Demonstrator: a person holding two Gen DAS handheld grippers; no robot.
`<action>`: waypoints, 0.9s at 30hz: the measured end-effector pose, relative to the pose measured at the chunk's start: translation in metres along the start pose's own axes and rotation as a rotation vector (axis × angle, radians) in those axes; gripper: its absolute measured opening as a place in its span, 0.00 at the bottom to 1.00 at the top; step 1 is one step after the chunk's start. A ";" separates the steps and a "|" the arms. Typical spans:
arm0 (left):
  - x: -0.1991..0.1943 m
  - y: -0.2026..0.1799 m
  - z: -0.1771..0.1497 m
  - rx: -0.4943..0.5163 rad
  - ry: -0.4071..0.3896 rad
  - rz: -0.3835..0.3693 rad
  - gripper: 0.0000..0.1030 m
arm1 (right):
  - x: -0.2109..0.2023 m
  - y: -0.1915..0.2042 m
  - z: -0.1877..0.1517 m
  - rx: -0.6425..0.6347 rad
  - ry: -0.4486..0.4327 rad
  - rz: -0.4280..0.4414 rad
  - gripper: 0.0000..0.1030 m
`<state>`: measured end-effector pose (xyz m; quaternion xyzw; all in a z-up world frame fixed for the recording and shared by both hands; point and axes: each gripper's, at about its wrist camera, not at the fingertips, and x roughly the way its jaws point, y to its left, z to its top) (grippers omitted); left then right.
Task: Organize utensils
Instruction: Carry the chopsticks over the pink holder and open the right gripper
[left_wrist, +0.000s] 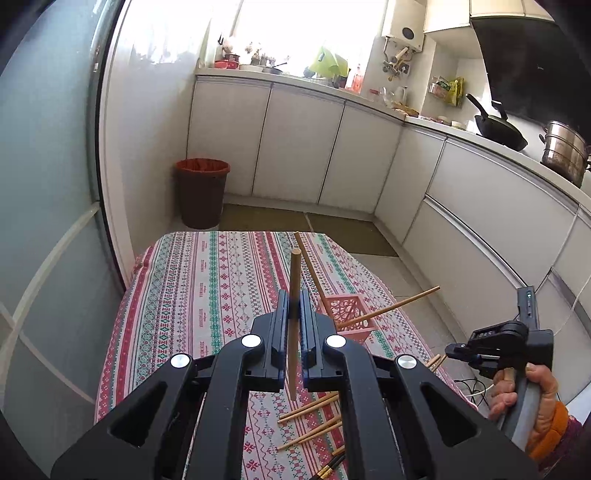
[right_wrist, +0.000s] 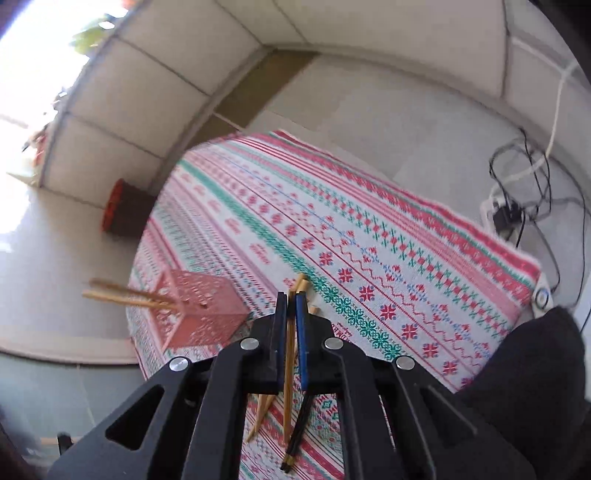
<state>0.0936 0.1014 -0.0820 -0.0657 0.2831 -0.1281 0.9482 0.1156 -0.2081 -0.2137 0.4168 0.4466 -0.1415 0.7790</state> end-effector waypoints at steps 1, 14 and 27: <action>-0.002 -0.002 0.002 0.001 -0.003 0.000 0.05 | -0.013 0.004 -0.002 -0.034 -0.021 0.017 0.05; -0.022 -0.029 0.017 0.063 -0.031 -0.005 0.05 | -0.063 0.009 -0.013 -0.167 -0.111 0.091 0.05; -0.031 -0.043 0.034 0.100 -0.056 -0.003 0.05 | -0.131 0.047 -0.028 -0.359 -0.126 0.142 0.05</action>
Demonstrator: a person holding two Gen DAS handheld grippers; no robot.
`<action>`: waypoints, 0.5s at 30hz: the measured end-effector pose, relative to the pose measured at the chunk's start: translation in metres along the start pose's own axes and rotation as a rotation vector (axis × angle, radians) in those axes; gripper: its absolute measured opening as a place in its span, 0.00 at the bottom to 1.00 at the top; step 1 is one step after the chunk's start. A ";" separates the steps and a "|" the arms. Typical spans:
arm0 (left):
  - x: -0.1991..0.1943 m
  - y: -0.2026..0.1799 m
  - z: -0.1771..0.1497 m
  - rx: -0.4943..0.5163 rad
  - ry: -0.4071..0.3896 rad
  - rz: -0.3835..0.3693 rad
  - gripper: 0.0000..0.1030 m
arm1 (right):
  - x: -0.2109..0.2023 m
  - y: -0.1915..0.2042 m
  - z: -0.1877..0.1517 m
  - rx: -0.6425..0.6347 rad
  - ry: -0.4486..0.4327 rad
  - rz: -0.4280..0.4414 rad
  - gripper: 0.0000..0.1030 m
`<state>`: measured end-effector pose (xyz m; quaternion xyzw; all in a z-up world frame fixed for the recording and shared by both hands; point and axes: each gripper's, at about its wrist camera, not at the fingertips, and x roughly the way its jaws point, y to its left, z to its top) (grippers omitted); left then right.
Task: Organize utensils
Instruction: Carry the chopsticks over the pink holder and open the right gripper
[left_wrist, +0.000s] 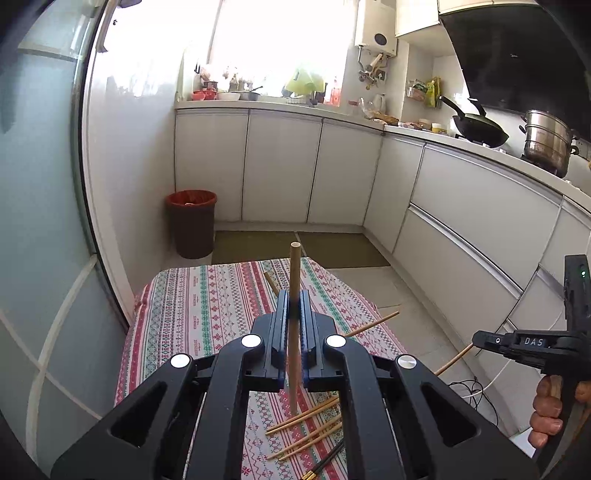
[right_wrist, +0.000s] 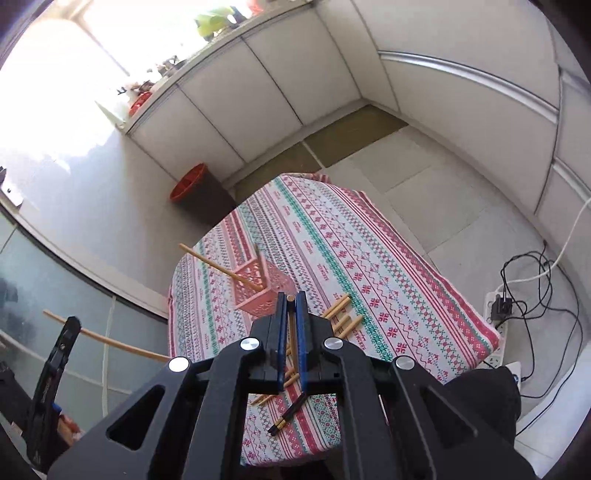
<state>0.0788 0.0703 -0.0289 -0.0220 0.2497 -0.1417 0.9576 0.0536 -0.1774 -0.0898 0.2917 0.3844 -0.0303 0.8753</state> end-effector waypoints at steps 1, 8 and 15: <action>0.000 0.000 0.002 0.002 -0.003 0.002 0.05 | -0.005 0.004 0.003 -0.009 0.000 0.010 0.05; 0.004 0.001 0.016 0.004 -0.028 0.006 0.05 | -0.031 0.046 0.038 -0.053 -0.051 0.098 0.05; 0.017 0.005 0.030 -0.006 -0.046 0.002 0.05 | -0.020 0.088 0.082 -0.121 -0.164 0.063 0.05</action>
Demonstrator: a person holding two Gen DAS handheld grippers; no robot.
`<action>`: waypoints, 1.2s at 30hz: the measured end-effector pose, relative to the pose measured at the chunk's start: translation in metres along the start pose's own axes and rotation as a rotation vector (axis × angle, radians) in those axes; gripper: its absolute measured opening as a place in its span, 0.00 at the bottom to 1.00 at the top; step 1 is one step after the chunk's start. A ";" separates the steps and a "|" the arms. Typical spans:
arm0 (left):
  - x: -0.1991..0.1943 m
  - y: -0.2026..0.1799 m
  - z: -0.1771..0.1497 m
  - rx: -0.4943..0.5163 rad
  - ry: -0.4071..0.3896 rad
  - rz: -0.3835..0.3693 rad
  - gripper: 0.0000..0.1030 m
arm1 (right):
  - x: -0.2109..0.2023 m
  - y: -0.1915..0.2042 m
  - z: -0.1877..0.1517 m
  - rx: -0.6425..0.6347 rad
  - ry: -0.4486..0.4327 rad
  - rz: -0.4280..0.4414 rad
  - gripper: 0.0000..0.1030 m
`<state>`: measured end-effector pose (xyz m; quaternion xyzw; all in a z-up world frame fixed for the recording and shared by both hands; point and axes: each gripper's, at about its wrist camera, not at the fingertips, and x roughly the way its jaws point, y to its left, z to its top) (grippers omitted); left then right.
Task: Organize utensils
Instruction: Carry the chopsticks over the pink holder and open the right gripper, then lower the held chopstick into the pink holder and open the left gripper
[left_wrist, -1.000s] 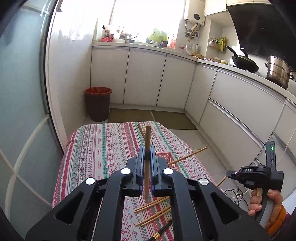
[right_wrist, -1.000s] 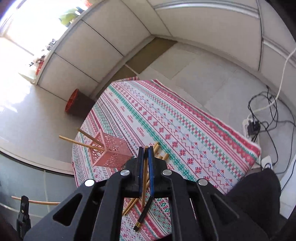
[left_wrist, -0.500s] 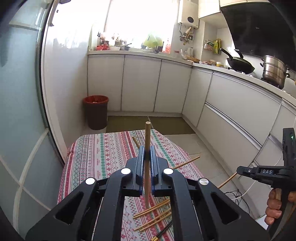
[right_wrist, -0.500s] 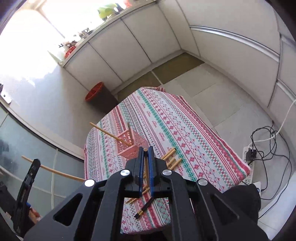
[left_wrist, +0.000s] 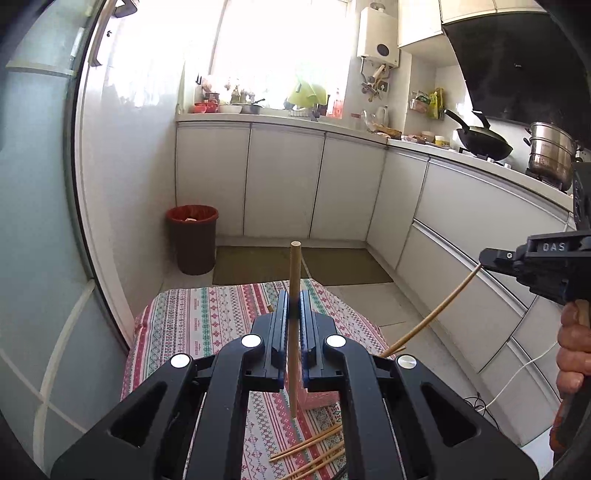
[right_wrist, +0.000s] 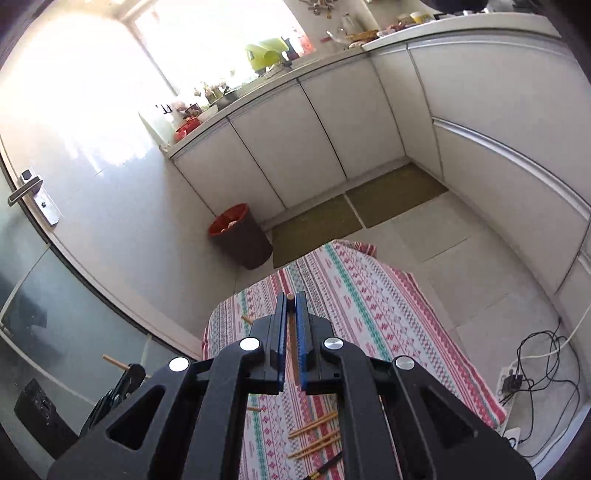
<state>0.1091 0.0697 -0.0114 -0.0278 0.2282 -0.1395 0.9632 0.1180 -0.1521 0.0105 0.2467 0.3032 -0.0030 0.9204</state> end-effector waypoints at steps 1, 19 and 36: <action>0.003 0.001 0.001 -0.002 0.000 -0.002 0.05 | 0.010 0.002 0.005 -0.008 -0.009 -0.016 0.05; 0.077 -0.022 0.017 -0.030 0.016 -0.044 0.05 | 0.091 -0.002 -0.001 -0.156 0.005 -0.008 0.28; 0.110 -0.022 -0.027 -0.053 0.101 -0.024 0.34 | 0.067 -0.053 -0.032 -0.093 -0.007 -0.104 0.54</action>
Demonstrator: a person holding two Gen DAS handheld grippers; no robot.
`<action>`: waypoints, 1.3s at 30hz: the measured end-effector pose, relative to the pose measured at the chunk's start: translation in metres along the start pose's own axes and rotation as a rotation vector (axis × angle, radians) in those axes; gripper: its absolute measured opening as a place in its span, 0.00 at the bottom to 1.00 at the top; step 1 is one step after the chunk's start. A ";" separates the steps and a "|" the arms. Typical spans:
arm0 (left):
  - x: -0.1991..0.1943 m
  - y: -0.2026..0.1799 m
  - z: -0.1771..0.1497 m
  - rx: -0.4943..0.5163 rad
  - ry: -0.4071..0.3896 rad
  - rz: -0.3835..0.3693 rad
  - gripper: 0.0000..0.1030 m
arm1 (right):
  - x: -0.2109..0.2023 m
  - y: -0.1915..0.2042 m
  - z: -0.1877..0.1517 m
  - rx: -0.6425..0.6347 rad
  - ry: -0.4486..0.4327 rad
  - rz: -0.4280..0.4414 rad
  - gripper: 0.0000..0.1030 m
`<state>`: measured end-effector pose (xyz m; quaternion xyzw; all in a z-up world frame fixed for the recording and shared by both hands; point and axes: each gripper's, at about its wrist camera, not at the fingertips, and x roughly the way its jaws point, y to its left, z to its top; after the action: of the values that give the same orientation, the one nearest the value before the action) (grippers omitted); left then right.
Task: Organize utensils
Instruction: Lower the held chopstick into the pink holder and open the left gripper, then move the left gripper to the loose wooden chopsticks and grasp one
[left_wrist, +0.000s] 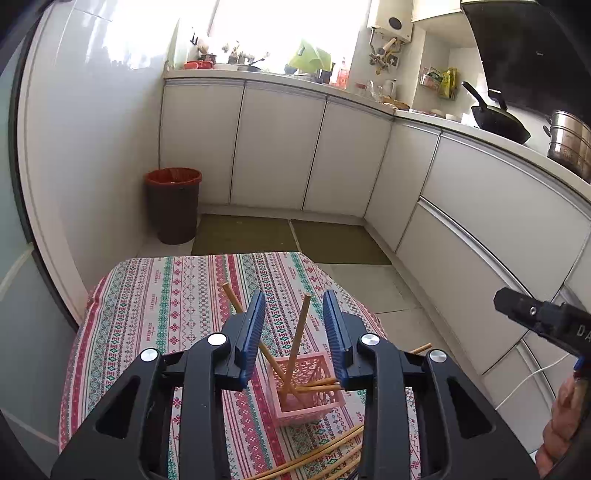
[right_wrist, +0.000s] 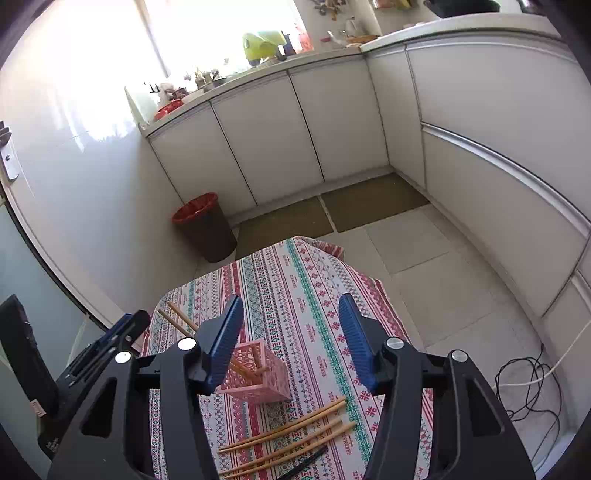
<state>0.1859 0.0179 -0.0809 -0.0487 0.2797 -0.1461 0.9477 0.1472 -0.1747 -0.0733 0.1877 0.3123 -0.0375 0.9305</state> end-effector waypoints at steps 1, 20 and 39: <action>-0.005 0.000 0.001 0.005 -0.007 0.005 0.38 | 0.001 -0.003 -0.002 0.014 0.007 0.000 0.54; -0.011 -0.012 -0.071 0.173 0.282 0.048 0.93 | 0.013 -0.041 -0.071 0.013 0.138 -0.254 0.93; 0.056 -0.066 -0.167 0.400 0.508 -0.133 0.44 | 0.065 -0.159 -0.133 0.397 0.366 -0.227 0.93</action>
<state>0.1240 -0.0637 -0.2383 0.1583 0.4689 -0.2672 0.8268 0.0938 -0.2696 -0.2615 0.3336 0.4805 -0.1670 0.7937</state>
